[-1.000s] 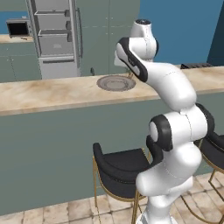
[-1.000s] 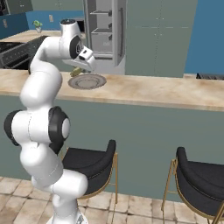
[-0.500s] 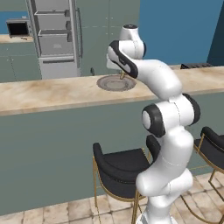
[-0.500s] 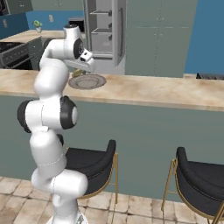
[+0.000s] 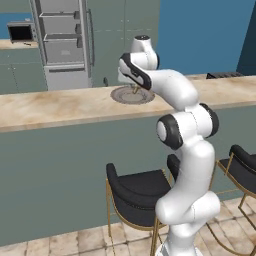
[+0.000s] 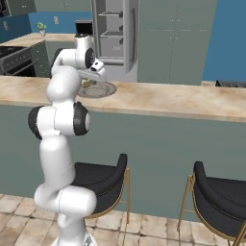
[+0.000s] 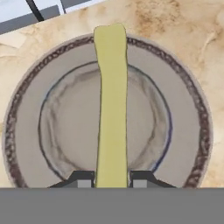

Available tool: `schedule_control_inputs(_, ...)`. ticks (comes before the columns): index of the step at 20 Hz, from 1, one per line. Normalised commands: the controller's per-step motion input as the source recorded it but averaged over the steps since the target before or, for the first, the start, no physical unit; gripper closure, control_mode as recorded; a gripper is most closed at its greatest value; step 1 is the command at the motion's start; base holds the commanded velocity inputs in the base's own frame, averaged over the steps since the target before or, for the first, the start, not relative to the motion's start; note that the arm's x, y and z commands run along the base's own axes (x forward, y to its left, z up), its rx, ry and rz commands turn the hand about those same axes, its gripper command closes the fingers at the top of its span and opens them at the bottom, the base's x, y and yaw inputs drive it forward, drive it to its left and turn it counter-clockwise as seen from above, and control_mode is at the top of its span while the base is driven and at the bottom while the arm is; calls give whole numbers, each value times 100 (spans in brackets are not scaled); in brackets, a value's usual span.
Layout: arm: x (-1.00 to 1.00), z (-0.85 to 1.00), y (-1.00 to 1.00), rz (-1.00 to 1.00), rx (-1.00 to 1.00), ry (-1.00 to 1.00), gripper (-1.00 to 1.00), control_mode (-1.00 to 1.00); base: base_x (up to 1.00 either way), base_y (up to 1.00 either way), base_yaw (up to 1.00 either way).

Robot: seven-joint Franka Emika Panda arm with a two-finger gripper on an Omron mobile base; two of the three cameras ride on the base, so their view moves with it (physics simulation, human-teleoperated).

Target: Retrieve the butter from the fridge and place it on a plate on the dining table. Then retrieve the butter knife by the fridge and place it near the plate.

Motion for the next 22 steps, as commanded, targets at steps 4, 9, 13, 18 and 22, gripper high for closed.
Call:
schedule_control_inputs(4,48,-35,0,0,0,1,100,-100,0,0,0)
schedule_control_inputs(9,50,-26,0,0,0,5,100,-100,0,0,0)
schedule_control_inputs(13,39,-12,0,0,-3,12,100,-100,0,0,0)
schedule_control_inputs(18,19,-13,0,0,-5,7,100,-100,0,0,0)
schedule_control_inputs(22,4,-5,0,0,-1,2,100,-100,0,0,0)
